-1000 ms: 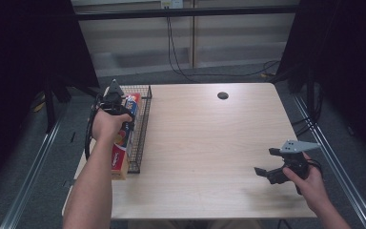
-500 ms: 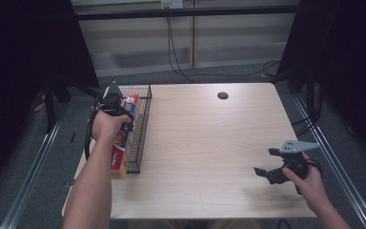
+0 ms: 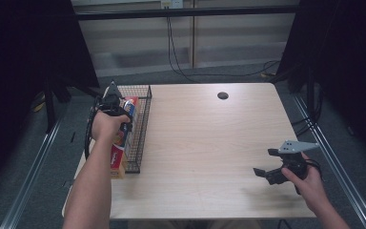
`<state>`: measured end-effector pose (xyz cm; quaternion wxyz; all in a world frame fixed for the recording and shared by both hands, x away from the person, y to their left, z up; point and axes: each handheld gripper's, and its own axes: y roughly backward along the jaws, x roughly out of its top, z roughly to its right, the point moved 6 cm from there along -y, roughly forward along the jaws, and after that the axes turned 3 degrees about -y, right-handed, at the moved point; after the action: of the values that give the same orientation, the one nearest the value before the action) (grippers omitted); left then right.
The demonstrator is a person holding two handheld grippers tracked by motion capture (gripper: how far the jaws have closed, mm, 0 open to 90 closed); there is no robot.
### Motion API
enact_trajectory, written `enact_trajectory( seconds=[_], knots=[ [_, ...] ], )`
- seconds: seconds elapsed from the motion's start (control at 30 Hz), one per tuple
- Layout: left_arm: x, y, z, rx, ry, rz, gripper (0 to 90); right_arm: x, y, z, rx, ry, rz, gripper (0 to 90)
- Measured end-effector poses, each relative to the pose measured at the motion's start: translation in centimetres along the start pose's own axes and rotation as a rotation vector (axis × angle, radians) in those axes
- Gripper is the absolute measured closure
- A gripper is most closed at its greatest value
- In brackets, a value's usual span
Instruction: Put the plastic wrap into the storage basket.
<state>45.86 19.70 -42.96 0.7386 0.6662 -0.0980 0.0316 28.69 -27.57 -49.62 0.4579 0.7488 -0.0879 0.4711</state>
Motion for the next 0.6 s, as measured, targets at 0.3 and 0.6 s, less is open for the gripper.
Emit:
enact_trajectory(
  seconds=[0.3,0.6],
  knots=[
    [0.2,-0.7,-0.3,-0.002,0.007,-0.015,43.3,0.0,0.0,0.0,0.002,0.003,0.001,1.2],
    [0.2,-1.3,-0.5,-0.011,0.012,-0.026,43.0,0.0,-0.1,0.0,0.000,0.006,-0.001,1.2]
  ],
)
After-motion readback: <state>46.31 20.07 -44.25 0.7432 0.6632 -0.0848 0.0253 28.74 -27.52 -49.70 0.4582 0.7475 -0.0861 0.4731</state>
